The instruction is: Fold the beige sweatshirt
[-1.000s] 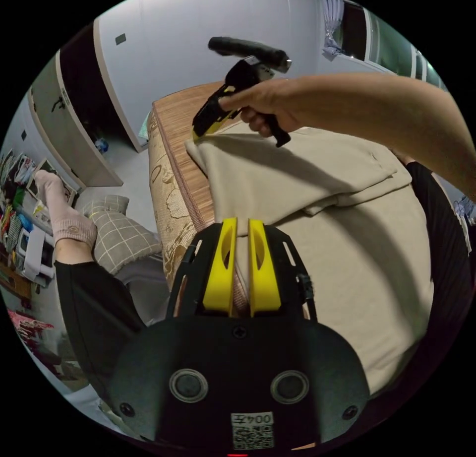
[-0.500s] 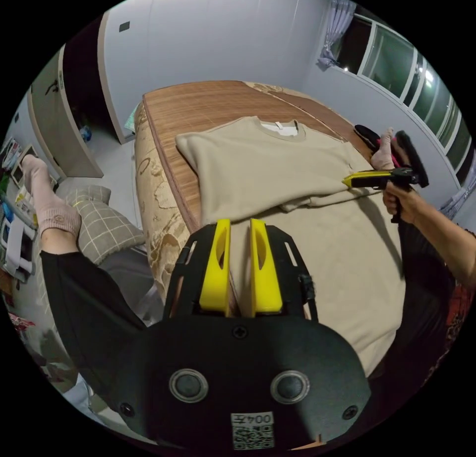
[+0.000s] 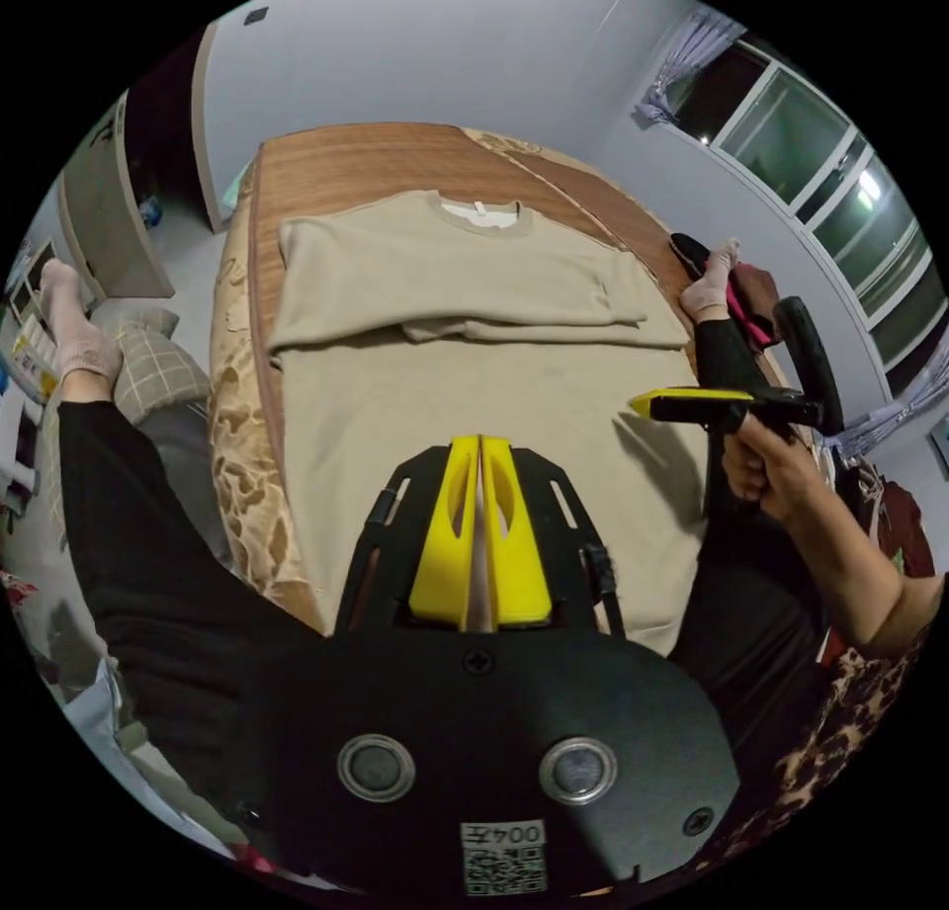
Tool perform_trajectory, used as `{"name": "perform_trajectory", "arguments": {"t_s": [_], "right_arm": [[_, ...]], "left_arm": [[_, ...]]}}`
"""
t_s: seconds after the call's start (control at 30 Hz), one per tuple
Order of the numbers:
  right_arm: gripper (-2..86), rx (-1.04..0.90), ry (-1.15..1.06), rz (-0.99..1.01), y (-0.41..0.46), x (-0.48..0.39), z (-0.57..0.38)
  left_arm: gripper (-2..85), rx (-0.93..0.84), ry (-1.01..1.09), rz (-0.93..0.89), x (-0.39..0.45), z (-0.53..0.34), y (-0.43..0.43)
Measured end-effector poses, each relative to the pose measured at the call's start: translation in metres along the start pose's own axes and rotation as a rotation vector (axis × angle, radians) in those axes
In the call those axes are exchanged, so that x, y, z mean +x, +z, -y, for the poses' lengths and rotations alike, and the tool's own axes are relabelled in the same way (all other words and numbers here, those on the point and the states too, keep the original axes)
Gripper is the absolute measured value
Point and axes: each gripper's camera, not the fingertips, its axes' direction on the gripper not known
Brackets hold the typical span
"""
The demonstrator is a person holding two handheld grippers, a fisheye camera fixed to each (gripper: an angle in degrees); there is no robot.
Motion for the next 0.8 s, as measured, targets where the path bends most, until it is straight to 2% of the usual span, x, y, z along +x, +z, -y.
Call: {"name": "perform_trajectory", "arguments": {"t_s": [0.2,0.33,0.4,0.53,0.67,0.8], "right_arm": [[4.5,-0.042,0.056,0.049,0.002,-0.016,-0.013],[1.4,-0.058,0.084,0.031,0.004,-0.031,0.001],[0.3,-0.074,0.132,0.021,0.008,-0.037,0.009],[-0.6,-0.129,0.305,-0.021,0.023,-0.05,0.035],[-0.8,-0.16,0.416,-0.146,0.03,-0.069,0.064],[-0.8,-0.145,0.507,-0.175,0.029,-0.073,0.079]], "left_arm": [[0.2,-0.075,-0.087,-0.06,0.03,-0.006,0.031],[0.1,-0.095,-0.151,0.001,0.051,-0.008,0.046],[0.1,-0.068,-0.23,0.063,0.058,-0.008,0.048],[0.2,-0.148,-0.356,0.014,0.067,0.001,0.071],[0.3,-0.172,-0.409,0.061,0.07,0.002,0.089],[0.3,-0.177,-0.468,0.068,0.063,0.007,0.09]]}}
